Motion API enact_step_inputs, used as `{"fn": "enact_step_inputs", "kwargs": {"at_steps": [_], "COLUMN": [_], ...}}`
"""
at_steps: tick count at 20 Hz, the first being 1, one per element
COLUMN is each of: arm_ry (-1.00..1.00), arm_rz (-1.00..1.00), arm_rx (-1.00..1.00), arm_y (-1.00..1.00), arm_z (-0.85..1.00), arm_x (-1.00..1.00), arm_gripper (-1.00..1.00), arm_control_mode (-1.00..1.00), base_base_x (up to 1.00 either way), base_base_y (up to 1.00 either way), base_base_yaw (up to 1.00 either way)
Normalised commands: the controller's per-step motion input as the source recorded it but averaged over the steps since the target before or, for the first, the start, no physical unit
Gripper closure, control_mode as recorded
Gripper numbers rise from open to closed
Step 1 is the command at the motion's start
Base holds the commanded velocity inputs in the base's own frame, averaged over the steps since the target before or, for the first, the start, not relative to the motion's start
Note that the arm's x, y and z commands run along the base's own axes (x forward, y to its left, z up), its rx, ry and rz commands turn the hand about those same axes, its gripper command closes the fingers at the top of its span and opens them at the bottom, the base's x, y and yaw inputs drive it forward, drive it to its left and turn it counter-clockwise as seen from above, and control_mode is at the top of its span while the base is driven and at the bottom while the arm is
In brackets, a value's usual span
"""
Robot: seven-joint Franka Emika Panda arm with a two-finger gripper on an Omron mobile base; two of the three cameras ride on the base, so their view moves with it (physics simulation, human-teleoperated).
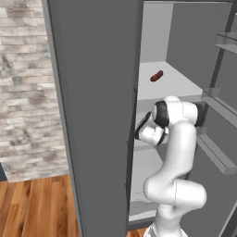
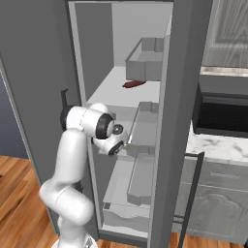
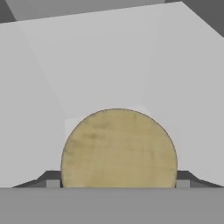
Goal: Retrieve the sausage and cheese from the fridge and place them on the cutting board on the counter.
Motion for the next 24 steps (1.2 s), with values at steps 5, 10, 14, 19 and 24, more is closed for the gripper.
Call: {"fn": "enact_step_inputs", "kwargs": {"at_steps": [5,10,14,19,24], "arm_ry": [-0.02,-0.07,-0.07,-0.04,0.00], "arm_rz": [0.00,0.00,0.00,0.00,0.00], "arm_rx": [0.00,0.07,0.08,0.06,0.09], "arm_y": [0.00,-0.07,-0.04,-0.27,-0.44], "arm_z": [0.10,0.67,0.94,1.00,1.00], "arm_x": [-1.00,-0.99,-0.92,-0.74,-0.55], "arm_gripper": [1.00,1.00,1.00,1.00,1.00], "arm_control_mode": [-1.00,-1.00,-1.00,-1.00,-1.00], "base_base_x": [0.00,0.00,0.00,0.00,0.00], "base_base_y": [0.00,0.00,0.00,0.00,0.00], "base_base_yaw": [0.00,0.00,0.00,0.00,0.00]}}
